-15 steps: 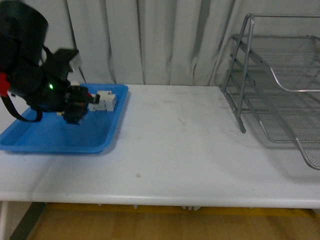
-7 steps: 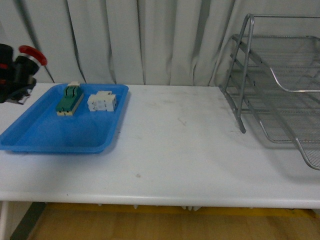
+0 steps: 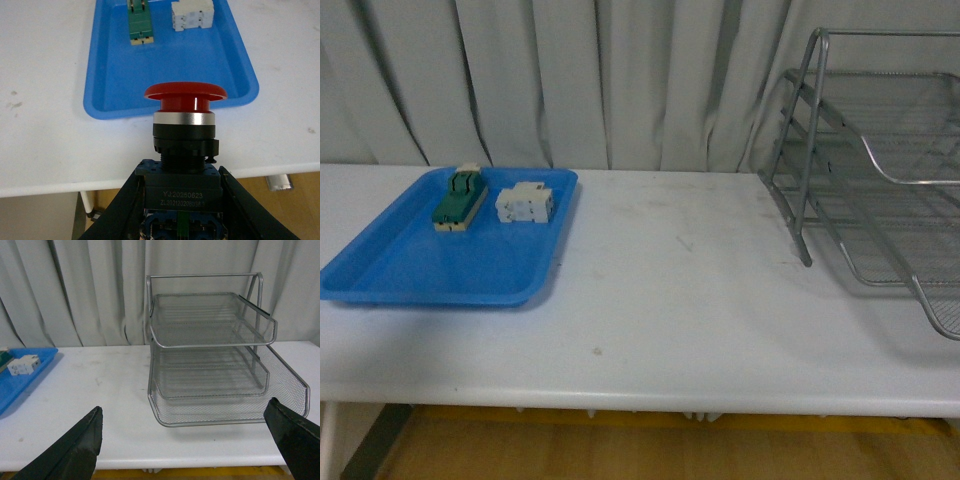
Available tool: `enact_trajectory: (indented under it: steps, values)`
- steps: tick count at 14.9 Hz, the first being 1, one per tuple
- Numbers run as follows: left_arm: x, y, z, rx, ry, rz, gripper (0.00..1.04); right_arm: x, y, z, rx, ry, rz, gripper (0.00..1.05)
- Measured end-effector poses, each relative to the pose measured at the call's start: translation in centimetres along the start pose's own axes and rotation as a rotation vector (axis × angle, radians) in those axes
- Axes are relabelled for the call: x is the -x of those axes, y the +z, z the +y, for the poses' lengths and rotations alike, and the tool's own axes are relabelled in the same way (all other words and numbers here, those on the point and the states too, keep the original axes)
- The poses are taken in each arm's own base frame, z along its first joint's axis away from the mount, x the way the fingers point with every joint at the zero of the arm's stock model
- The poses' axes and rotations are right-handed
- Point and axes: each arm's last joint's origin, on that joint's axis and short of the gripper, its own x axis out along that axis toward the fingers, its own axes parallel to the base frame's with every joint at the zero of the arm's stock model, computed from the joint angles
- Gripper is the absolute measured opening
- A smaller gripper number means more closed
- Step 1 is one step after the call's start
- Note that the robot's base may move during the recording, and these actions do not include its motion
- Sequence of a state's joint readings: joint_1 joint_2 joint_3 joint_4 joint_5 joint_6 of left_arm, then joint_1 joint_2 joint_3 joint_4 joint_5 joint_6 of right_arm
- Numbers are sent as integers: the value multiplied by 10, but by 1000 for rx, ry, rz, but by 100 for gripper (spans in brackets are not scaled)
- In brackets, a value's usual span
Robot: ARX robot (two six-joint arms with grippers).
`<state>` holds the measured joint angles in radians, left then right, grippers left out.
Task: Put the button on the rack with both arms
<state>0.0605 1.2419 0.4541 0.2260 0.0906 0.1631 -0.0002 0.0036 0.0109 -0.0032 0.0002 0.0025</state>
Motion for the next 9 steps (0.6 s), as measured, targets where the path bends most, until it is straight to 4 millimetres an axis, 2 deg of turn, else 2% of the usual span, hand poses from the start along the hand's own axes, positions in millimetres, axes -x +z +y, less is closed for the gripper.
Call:
enact_trajectory:
  steps: [9]
  values:
    - [0,-5,-5,-12,-1,-14,36,0,0,0,0,1,2,98]
